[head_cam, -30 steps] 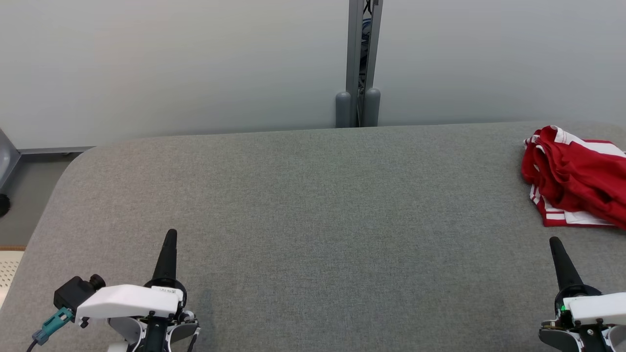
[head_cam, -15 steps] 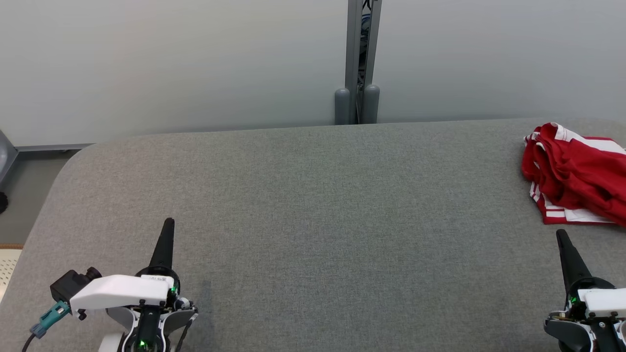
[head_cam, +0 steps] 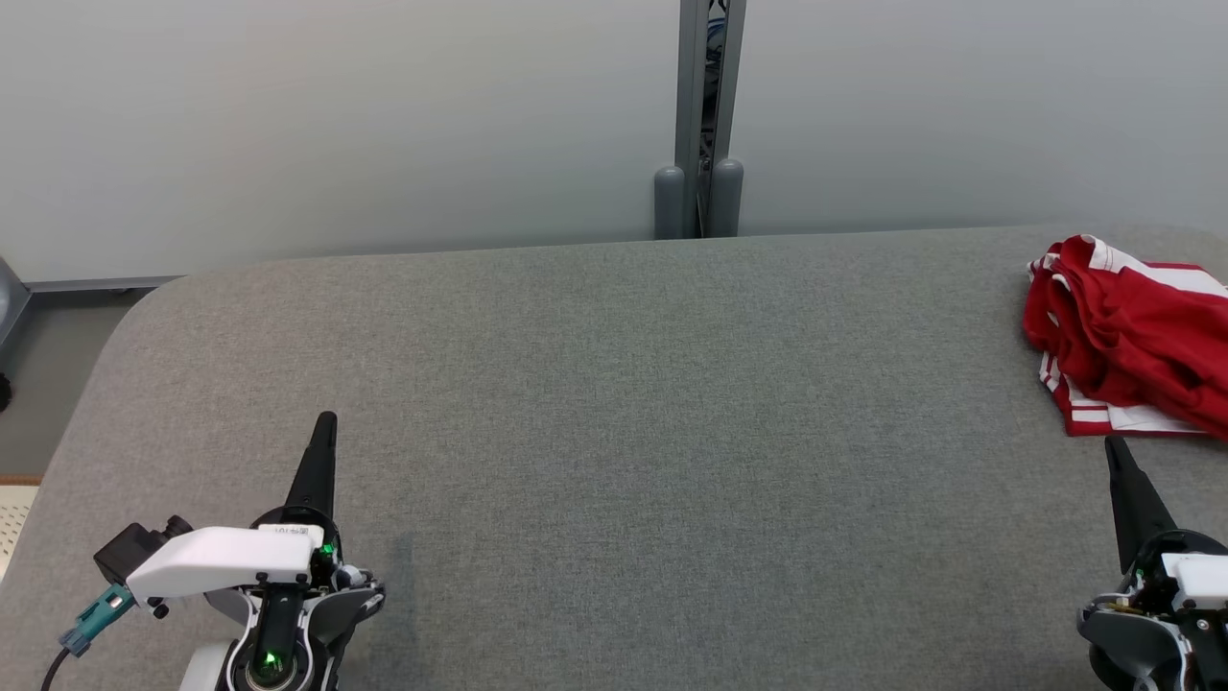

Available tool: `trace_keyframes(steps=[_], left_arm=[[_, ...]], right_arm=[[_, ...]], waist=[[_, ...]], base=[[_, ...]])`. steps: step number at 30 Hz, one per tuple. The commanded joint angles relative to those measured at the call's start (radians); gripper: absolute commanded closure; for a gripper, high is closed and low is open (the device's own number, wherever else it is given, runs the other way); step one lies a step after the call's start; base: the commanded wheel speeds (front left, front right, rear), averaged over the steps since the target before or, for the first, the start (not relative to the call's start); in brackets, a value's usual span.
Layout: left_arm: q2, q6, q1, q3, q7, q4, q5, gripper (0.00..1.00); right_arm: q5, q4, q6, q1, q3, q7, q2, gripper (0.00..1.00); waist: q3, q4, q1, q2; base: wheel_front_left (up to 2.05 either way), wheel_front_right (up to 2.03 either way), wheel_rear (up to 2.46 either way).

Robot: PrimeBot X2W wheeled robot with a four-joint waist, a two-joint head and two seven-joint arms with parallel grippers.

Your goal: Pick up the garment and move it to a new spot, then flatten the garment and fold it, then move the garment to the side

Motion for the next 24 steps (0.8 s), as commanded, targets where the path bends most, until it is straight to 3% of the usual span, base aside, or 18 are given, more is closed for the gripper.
trace_keyframes(steps=[1, 24], left_arm=[[0.006, -0.006, -0.030, 0.006, 0.003, -0.001, -0.018, 1.00], [0.006, -0.021, -0.061, 0.016, 0.030, 0.015, -0.150, 1.00]], right_arm=[[0.022, -0.002, 0.000, -0.017, -0.006, 0.009, -0.008, 1.00], [0.143, 0.005, 0.000, -0.036, -0.038, 0.052, -0.007, 1.00]], waist=[[0.001, 0.000, 0.0000, -0.0001], [0.014, -0.004, 0.0000, -0.0001]], base=[[0.00, 0.00, 0.00], [0.00, 0.00, 0.00]])
